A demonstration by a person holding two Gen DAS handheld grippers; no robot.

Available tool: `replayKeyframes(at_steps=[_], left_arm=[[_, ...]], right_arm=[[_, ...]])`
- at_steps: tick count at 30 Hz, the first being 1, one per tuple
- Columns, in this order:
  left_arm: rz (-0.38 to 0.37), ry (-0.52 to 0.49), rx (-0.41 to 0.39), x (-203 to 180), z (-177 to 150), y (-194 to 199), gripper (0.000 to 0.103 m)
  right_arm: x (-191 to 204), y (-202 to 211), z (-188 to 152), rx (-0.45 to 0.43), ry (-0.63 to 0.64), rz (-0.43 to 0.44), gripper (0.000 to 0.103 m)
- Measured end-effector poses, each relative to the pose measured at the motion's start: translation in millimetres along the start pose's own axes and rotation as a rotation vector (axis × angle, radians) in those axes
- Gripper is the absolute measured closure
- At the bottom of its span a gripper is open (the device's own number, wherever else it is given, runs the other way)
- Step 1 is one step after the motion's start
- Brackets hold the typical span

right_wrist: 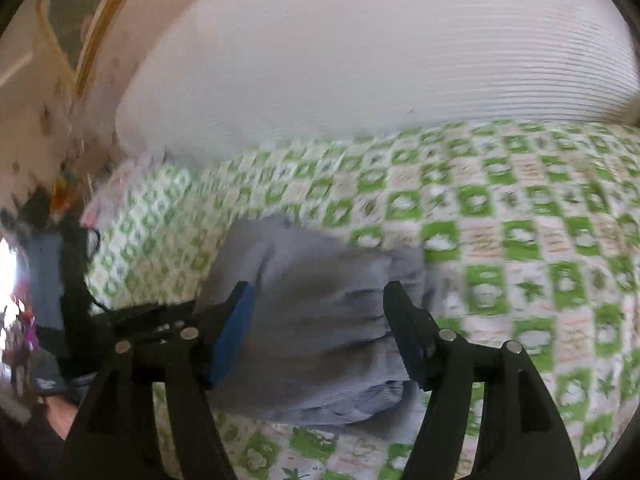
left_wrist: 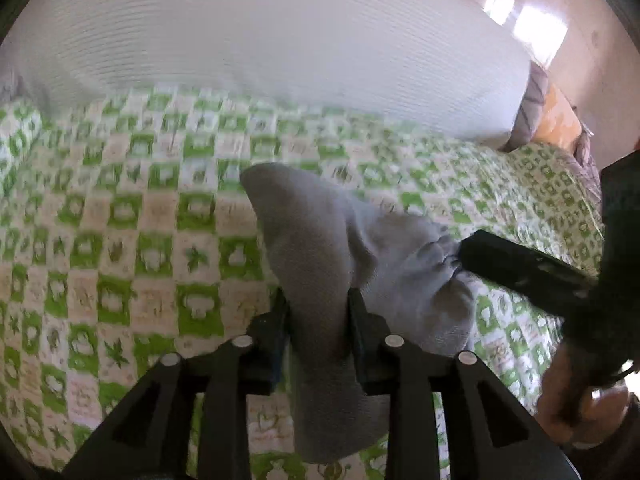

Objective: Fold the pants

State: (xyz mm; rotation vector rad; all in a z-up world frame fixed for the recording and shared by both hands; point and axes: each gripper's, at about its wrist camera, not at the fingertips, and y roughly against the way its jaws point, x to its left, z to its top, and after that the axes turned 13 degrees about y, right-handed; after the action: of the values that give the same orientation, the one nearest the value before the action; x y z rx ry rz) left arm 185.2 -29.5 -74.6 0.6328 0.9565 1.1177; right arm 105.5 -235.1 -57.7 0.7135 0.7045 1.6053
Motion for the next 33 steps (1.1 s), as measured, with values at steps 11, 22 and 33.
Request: replayKeyframes(at_steps=[11,22,33], left_arm=[[-0.05,-0.049,-0.069,12.0,12.9,23.0,0.071],[0.121,-0.088,-0.02,7.1,-3.4,-21.3,0.071],[0.211,-0.057,-0.267,-21.7,-44.1,82.7,0.069]], right_arm=[[-18.4,-1.8,-9.4,-0.007,-0.053,-0.009,0.049],[-21.5,-6.5,-25.2,0.07,-0.052,-0.037,0.049],[30.5,87.2,-10.4,-0.035,0.161,-0.007,0.047]])
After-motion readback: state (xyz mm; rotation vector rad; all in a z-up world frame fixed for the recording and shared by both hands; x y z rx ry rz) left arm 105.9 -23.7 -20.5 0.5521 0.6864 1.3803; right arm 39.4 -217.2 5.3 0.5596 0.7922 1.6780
